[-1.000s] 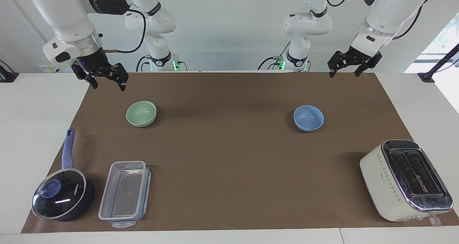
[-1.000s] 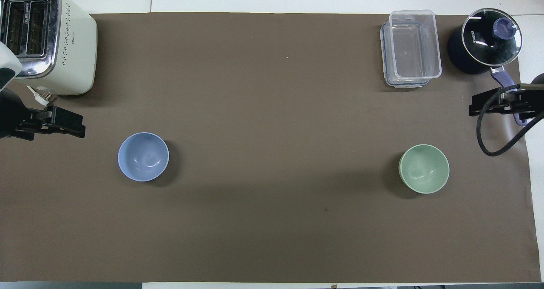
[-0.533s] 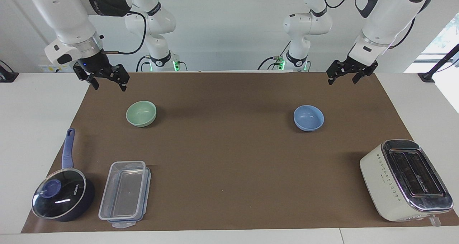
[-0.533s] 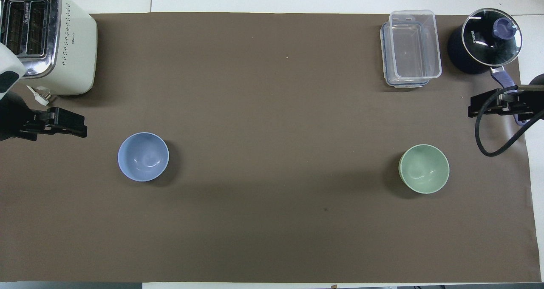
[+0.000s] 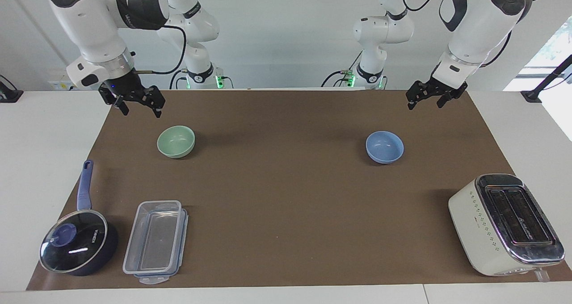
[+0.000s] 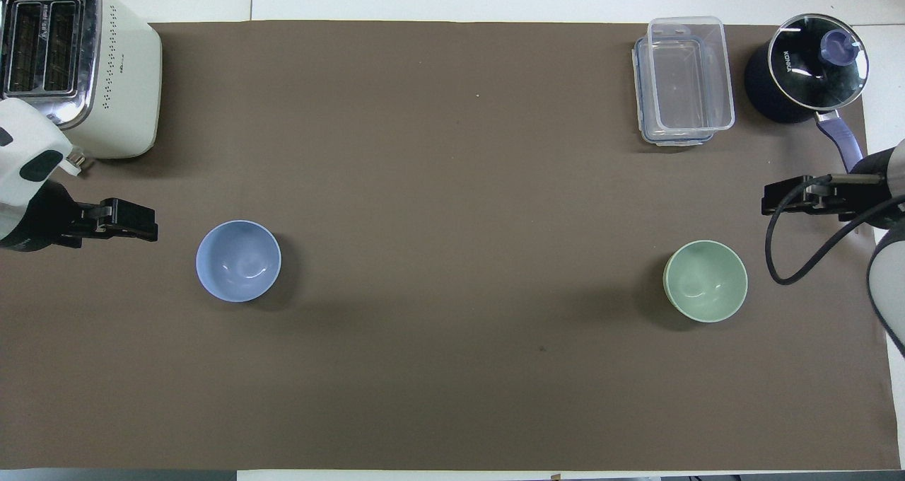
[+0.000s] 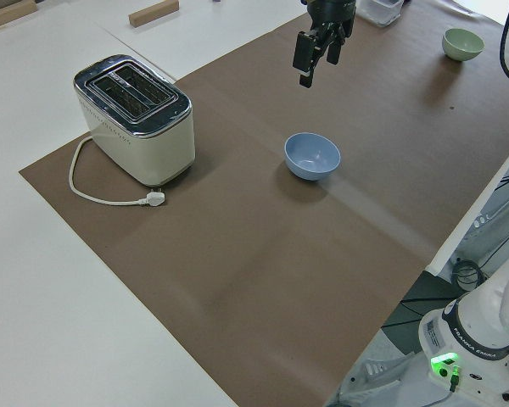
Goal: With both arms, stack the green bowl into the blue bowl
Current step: 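Reach the left gripper to the blue bowl while the right gripper reaches the green bowl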
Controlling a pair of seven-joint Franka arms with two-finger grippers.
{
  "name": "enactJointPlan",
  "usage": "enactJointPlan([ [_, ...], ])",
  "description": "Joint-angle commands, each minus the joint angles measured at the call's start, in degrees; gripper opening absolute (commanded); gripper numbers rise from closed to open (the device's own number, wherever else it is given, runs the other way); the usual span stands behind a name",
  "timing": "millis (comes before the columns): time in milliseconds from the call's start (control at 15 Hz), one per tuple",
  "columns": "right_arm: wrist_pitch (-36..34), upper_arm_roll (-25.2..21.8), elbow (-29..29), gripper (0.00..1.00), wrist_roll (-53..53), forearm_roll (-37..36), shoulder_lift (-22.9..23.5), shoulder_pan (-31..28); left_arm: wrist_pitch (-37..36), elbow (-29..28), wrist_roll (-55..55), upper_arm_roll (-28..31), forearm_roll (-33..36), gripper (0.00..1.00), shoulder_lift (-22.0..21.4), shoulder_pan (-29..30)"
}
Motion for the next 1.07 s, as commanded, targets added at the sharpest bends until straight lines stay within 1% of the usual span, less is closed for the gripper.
enactJointPlan([
  [0,8.1,0.1,-13.6,1.0,-2.3,0.2,-7.4,-1.0,2.0,-2.6,2.9,0.0,0.0,1.0,-1.0,0.8],
  [67,9.2,-0.1,-15.6,1.0,-2.4,0.2,-8.5,-1.0,4.1,-4.6,4.4,0.1,0.0,1.0,-0.5,1.4],
  [133,10.1,-0.2,-17.7,1.0,-2.6,0.2,-9.5,-1.1,7.8,-7.9,5.8,0.1,0.0,1.0,-0.6,2.2],
  [267,14.8,-0.2,-23.1,1.0,-4.1,0.2,-11.3,-2.6,15.4,-14.4,8.5,0.1,0.0,1.0,0.3,2.4],
  [400,18.0,-0.2,-27.1,1.0,-6.3,0.2,-11.9,-3.7,22.7,-18.2,9.1,0.1,0.1,1.0,3.7,2.1],
  [467,18.6,-0.2,-28.2,1.0,-6.9,0.2,-11.9,-4.0,24.9,-19.0,10.6,0.1,0.1,0.97,5.2,2.2],
  [533,19.5,-0.2,-29.1,1.0,-7.0,0.2,-11.7,-4.3,25.9,-19.0,11.9,0.1,0.1,0.93,6.9,2.0],
  [667,23.0,-0.2,-31.9,1.0,-9.1,0.2,-11.3,-5.0,27.7,-19.4,12.2,0.1,0.1,0.9,8.3,1.7],
  [867,27.9,-0.2,-35.0,0.99,-13.4,0.2,-9.5,-7.5,28.2,-21.1,12.7,0.0,0.1,0.84,8.4,1.4],
  [1000,29.7,-0.2,-35.9,0.97,-15.1,0.2,-8.4,-8.2,28.6,-22.4,13.2,0.0,0.1,0.8,8.4,0.6],
])
